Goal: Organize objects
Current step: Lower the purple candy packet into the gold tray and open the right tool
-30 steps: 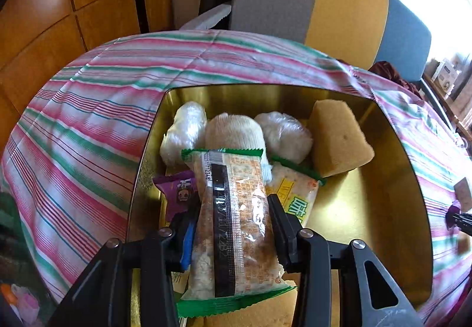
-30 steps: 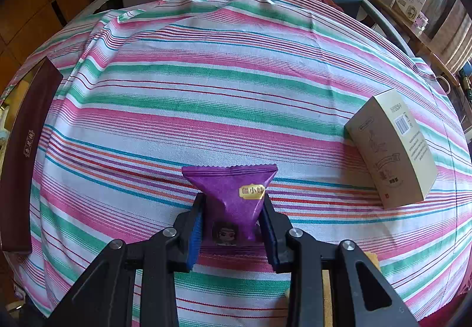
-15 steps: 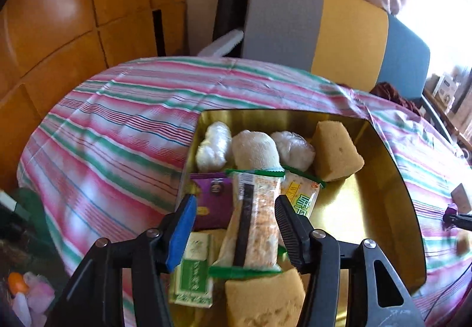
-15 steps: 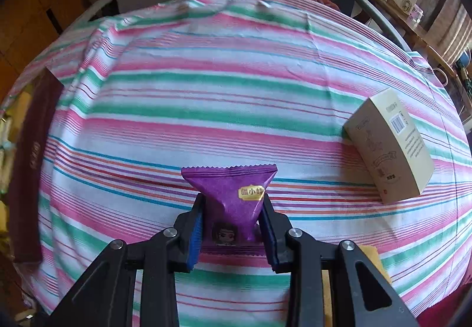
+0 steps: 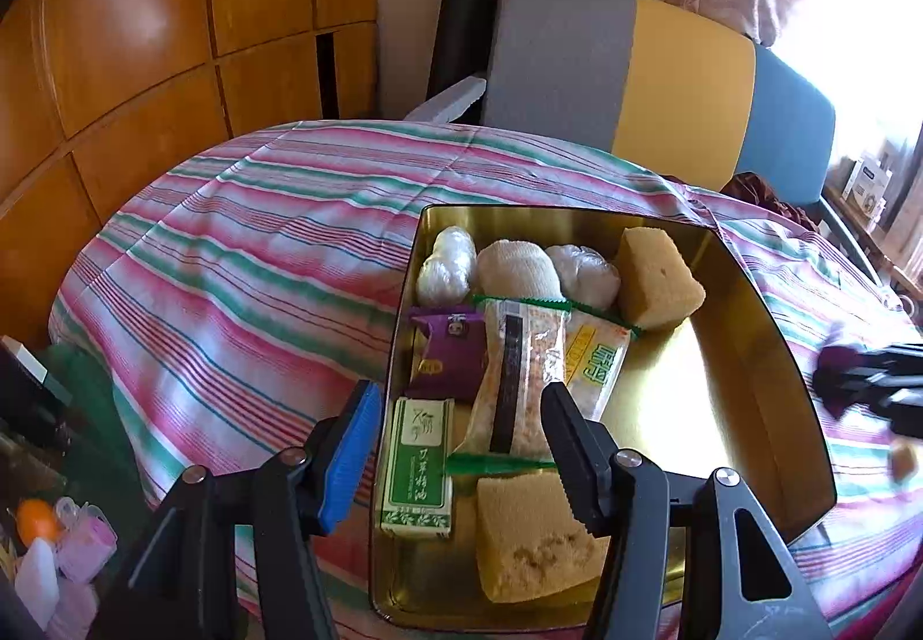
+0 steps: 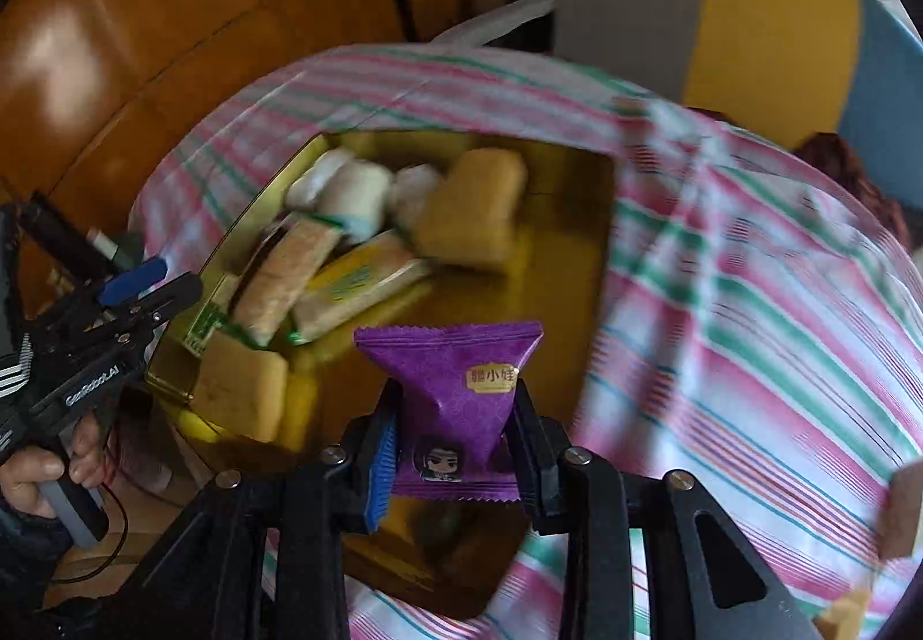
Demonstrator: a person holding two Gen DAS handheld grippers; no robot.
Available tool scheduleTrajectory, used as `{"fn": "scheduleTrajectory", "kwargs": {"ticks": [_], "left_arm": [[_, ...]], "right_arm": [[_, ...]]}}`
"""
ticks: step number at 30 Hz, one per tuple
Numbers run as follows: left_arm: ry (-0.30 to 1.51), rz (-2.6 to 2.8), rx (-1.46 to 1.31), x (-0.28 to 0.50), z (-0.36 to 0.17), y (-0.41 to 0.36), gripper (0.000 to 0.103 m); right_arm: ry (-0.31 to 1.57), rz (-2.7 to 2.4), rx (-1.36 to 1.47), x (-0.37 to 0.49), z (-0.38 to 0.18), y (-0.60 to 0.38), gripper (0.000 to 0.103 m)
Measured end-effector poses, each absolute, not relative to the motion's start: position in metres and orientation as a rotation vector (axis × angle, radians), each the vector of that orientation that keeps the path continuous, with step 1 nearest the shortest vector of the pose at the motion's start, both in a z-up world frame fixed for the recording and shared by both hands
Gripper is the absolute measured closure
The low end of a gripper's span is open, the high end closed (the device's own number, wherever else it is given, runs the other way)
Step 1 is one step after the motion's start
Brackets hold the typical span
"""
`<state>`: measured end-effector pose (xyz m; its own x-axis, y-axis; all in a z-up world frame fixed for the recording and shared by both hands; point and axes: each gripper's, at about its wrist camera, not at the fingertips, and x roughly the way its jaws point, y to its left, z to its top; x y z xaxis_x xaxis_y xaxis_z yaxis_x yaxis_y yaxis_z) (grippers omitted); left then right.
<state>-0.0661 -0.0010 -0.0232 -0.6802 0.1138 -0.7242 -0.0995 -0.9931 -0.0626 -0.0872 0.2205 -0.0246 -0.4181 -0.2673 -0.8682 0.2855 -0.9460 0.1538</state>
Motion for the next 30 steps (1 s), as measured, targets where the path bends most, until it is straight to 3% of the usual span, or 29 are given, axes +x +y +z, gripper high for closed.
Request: {"fn": "scheduleTrajectory", "kwargs": {"ticks": [13,18,30], "left_arm": [[-0.048,2.799,-1.204,-0.061,-0.027,-0.012,0.035],[-0.036,2.823,-1.200,-0.060,-0.025,-0.014,0.033],[0.045,2.865,-1.104,-0.046,-0.007,-0.003,0.029]], "right_arm": [[0.070,-2.264,1.625,-0.116,-0.088,0.140,0.067],[0.048,-2.268,1.609,-0.111,-0.088,0.140,0.060],[-0.057,-2.404,1.496,-0.075,-0.056,0.181,0.059]]}}
